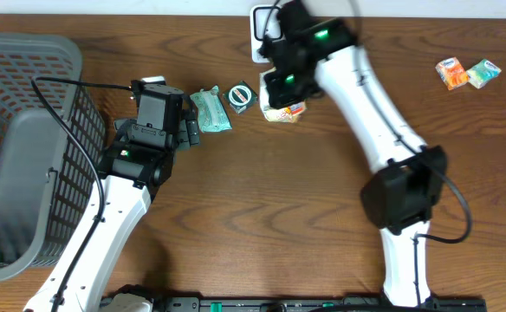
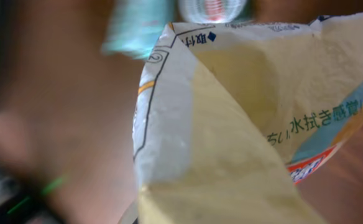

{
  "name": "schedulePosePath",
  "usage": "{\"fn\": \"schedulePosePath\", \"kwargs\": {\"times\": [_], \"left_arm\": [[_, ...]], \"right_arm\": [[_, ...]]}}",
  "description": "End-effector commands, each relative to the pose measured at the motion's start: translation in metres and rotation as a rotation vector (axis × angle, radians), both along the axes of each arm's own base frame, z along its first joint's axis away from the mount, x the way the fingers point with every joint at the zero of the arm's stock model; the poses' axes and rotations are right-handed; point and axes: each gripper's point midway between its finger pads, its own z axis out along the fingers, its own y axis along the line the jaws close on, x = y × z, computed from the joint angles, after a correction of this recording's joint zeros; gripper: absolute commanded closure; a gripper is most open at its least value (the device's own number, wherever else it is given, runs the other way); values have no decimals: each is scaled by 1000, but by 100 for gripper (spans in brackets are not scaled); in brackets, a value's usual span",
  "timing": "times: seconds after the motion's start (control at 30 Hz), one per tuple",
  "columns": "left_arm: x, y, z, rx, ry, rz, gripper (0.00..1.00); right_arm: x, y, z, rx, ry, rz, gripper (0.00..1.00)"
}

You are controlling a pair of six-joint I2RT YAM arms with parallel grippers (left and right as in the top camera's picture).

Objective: Scan the item barcode

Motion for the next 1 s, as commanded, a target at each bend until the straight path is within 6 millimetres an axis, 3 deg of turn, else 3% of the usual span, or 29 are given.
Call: {"fn": "schedulePosePath", "kwargs": {"times": [0.0, 0.1, 0.17, 0.33, 0.47, 0.5, 0.53, 0.57, 0.67, 0.77, 0.83, 0.97], "left_arm": [[0, 4, 4, 19, -11, 5, 2], [0, 4, 4, 19, -10, 5, 2], [0, 4, 4, 19, -11, 5, 2], [0, 4, 4, 19, -11, 5, 2], [0, 4, 4, 19, -11, 5, 2], [0, 4, 4, 19, -11, 5, 2], [0, 4, 4, 19, -11, 5, 2], [0, 4, 4, 19, -10, 5, 2], [0, 4, 4, 19, -11, 5, 2], [0, 4, 4, 19, -11, 5, 2], [0, 4, 4, 19, -10, 5, 2], [0, 4, 4, 19, -11, 5, 2]], "right_arm": [[-24, 16, 68, 531, 50, 211, 99], [-27, -2, 70, 726, 115, 197, 99], [-24, -18, 58, 798, 162, 140, 99], [-26, -60, 0, 848, 261, -17, 98], [-27, -98, -50, 698, 302, -125, 80], [-26, -111, -61, 626, 330, -175, 81], [-23, -142, -76, 462, 364, -274, 83], [-21, -157, -80, 388, 371, -317, 83], [-16, -197, -74, 208, 354, -412, 78], [-13, -224, -55, 90, 331, -480, 62], [-14, -232, -42, 43, 312, -486, 55], [-16, -237, -19, -47, 285, -502, 55]]}}
